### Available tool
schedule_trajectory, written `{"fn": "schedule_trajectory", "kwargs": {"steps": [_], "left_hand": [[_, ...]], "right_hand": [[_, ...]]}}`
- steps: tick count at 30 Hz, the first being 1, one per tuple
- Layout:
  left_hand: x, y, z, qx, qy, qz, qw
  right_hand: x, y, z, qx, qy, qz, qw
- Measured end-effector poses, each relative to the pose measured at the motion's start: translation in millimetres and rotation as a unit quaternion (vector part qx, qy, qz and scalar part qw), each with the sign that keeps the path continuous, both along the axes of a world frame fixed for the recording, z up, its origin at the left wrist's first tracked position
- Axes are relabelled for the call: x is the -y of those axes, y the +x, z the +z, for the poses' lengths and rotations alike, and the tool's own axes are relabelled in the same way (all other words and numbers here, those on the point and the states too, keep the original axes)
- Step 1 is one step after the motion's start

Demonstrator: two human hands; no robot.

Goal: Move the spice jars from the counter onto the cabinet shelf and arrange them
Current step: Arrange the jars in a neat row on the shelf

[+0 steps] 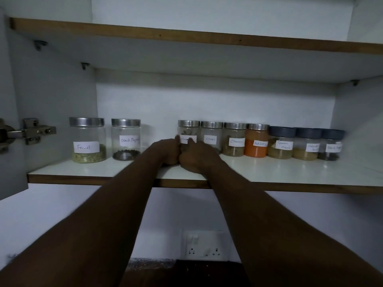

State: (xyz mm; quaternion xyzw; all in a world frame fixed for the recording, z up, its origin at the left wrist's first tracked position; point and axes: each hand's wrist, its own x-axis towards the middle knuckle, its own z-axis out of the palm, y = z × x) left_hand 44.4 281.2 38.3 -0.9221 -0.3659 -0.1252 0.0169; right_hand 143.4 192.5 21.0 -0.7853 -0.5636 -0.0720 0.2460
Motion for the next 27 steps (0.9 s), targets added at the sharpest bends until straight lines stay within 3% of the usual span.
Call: {"fn": "schedule_trajectory", "kwargs": {"steps": [5,13,17,20,27], "left_hand": [[4,-3,-4,0.043,0.016,0.017,0.999],[45,-47,-11,0.186,0.006,0.089,0.979],[66,-89,-20,0.358,0.006,0.153,0.921],[68,-110,-21,0.455,-0.03,0.204,0.866],[43,-122,-3,0.394,-0.14,0.221,0.881]], "right_hand": [[8,-3,-3,-0.006,0.067,0.008,0.998],[12,-9,1,0.1,0.028,0.021,0.994],[10,-30,2,0.084,-0.015,0.032,0.996],[5,-58,2,0.02,0.035,0.09,0.995],[-13,-108,4,-0.042,0.055,0.173,0.983]]}}
